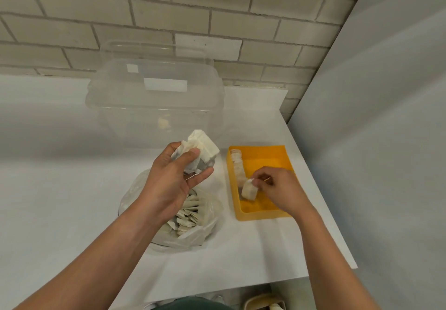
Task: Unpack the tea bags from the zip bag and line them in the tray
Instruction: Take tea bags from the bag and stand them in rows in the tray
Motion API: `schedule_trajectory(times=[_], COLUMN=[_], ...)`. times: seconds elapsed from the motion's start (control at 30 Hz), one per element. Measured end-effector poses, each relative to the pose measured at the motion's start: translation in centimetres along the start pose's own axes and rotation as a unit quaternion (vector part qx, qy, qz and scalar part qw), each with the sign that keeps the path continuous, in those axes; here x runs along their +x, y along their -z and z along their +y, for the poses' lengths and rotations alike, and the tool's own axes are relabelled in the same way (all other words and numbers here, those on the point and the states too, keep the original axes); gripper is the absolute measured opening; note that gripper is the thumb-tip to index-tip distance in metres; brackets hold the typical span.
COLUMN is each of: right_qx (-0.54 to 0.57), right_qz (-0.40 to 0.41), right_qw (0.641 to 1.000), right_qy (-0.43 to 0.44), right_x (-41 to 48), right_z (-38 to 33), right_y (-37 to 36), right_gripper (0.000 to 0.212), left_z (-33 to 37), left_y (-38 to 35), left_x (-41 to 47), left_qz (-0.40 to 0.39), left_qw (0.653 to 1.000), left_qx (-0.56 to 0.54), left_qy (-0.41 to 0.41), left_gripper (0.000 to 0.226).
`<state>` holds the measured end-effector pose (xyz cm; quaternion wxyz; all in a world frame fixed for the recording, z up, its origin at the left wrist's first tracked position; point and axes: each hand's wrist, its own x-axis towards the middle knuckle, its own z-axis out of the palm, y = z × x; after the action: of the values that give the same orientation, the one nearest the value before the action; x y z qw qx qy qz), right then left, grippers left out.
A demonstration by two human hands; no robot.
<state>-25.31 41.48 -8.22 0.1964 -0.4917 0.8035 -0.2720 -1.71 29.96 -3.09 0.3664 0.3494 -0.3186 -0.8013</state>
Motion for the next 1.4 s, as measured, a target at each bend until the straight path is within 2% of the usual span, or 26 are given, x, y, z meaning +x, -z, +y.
schedule_trajectory(times=[0.1, 0.23, 0.3, 0.4, 0.47, 0.5, 0.57, 0.67, 0.83, 0.97, 1.07, 1.17, 1.27, 1.33, 1.4], right_qx=[-0.021, -0.022, -0.02, -0.037, -0.082, -0.105, -0.134, -0.144, -0.165, -0.168, -0.139, -0.106, 0.092, 0.253, 0.308], right_qz=[-0.05, -0.015, -0.014, -0.02, -0.055, -0.076, -0.104, -0.096, -0.066, -0.072, -0.08, -0.009, 0.119, 0.105, 0.024], right_qw=[0.998, 0.999, 0.998, 0.993, 0.985, 0.981, 0.974, 0.974, 0.975, 0.974, 0.976, 0.986, 0.987, 0.961, 0.951], right_qy=[-0.014, -0.032, -0.049, -0.108, -0.14, -0.147, -0.151, -0.144, -0.133, -0.135, -0.15, -0.129, -0.062, -0.032, -0.017], right_x=[0.5, 0.7, 0.7, 0.8, 1.0, 1.1, 1.3, 1.6, 1.6, 1.7, 1.6, 0.9, -0.4, -1.2, -1.5], right_z=[0.7, 0.5, 0.5, 0.9, 1.3, 1.4, 1.5, 1.4, 1.4, 1.3, 1.1, -0.1, -4.0, -7.6, -10.0], right_y=[-2.0, -3.1, -3.2, -3.1, -3.2, -3.4, -3.8, -4.5, -5.5, -5.5, -4.8, -2.9, -0.4, 1.2, 2.3], right_gripper=[0.007, 0.01, 0.022, 0.055, 0.073, 0.074, 0.061, 0.043, 0.04, 0.039, 0.041, 0.041, 0.026, 0.015, 0.017], left_z=[0.0, -0.1, -0.2, -0.3, -0.4, -0.4, -0.5, -0.5, -0.4, -0.4, -0.4, -0.3, -0.4, -0.5, -0.5], left_y=[-0.2, 0.0, 0.1, 0.3, 0.3, 0.2, 0.0, -0.3, -0.4, -0.2, -0.3, -0.3, -0.2, -0.3, -0.4], left_x=[0.0, -0.1, -0.2, -0.2, -0.2, -0.2, -0.2, -0.3, -0.5, -0.6, -0.7, -0.9, -1.1, -1.2, -1.3], left_qz=[-0.004, 0.0, 0.005, 0.014, 0.019, 0.019, 0.015, 0.008, 0.011, 0.01, 0.003, -0.01, -0.02, -0.028, -0.043], left_qw=[1.0, 1.0, 1.0, 1.0, 1.0, 1.0, 1.0, 1.0, 1.0, 1.0, 1.0, 1.0, 0.998, 0.997, 0.994], left_qx=[0.005, 0.008, 0.01, 0.005, 0.0, 0.0, 0.0, 0.0, 0.004, 0.006, 0.007, 0.025, 0.055, 0.074, 0.095], left_qy=[0.0, 0.001, 0.0, -0.002, -0.004, -0.004, -0.003, -0.002, 0.002, 0.006, 0.007, -0.002, -0.012, -0.018, -0.023], left_gripper=[0.01, 0.01, 0.01, 0.012, 0.012, 0.012, 0.013, 0.012, 0.012, 0.014, 0.013, 0.01, 0.01, 0.01, 0.011])
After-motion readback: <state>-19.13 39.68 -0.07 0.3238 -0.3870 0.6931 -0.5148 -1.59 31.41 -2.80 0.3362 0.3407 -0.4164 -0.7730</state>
